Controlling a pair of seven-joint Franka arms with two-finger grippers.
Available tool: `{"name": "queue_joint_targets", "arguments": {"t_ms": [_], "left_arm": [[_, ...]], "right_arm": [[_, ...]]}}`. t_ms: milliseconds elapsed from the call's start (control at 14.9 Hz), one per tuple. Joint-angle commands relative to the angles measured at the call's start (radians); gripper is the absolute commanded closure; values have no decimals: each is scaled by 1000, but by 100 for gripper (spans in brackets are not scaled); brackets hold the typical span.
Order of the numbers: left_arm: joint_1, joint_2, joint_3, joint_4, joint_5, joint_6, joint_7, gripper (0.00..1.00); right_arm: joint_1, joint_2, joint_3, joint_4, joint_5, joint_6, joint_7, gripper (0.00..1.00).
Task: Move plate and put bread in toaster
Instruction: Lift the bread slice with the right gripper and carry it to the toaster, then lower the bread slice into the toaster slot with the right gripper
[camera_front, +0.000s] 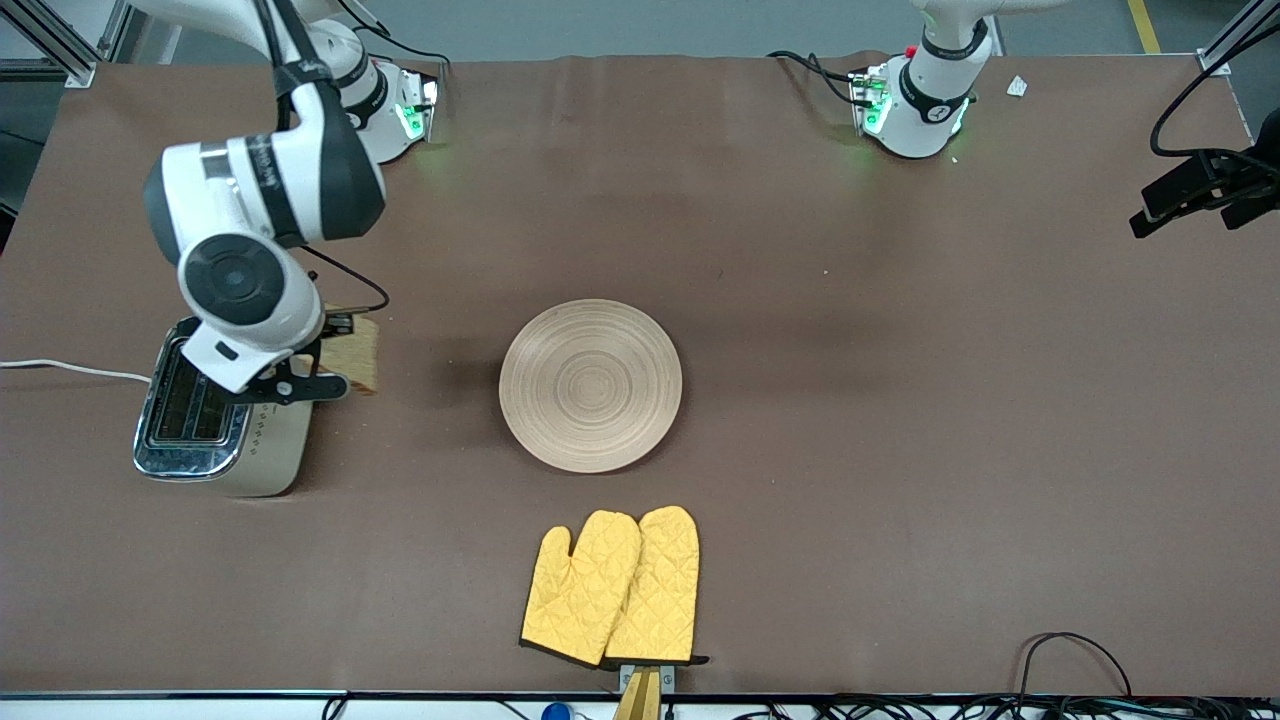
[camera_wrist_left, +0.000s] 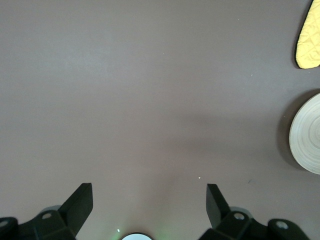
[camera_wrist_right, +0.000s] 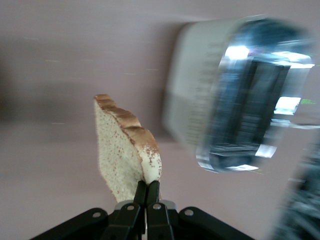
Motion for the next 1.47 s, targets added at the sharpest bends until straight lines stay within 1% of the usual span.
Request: {"name": "queue_joint_targets", "arguments": {"t_ms": [0, 67, 201, 469, 670, 804, 871, 1071, 1406], "left_arm": [[-9, -6, -10, 9, 47, -12, 12, 0], [-7, -6, -28, 9, 58, -12, 12, 0], [-1, -6, -62, 9, 104, -6, 15, 0], [-1, -14, -80, -3, 96, -3, 18, 0], [-1, -12, -86, -5, 90, 0, 40, 0], [8, -8, -88, -6, 70, 0, 101, 0], [10, -5, -86, -5, 67, 0, 130, 0], [10, -1, -83, -3, 66, 17, 124, 0], [10, 17, -80, 6, 59, 17, 132, 0]], "right_arm": [[85, -7, 4, 11, -275, -112, 65, 100], [101, -7, 4, 8, -341, -142, 88, 100], [96, -7, 1, -1, -392, -148, 130, 100], [52, 4, -2, -7, -490, -125, 165, 100], [-9, 18, -2, -7, -490, -88, 167, 100], [-45, 38, -2, -7, -487, -68, 168, 100], [-52, 52, -2, -7, -483, -59, 177, 100], [-62, 93, -2, -7, -478, -33, 222, 100], [-88, 124, 0, -7, -475, -1, 225, 100]]}}
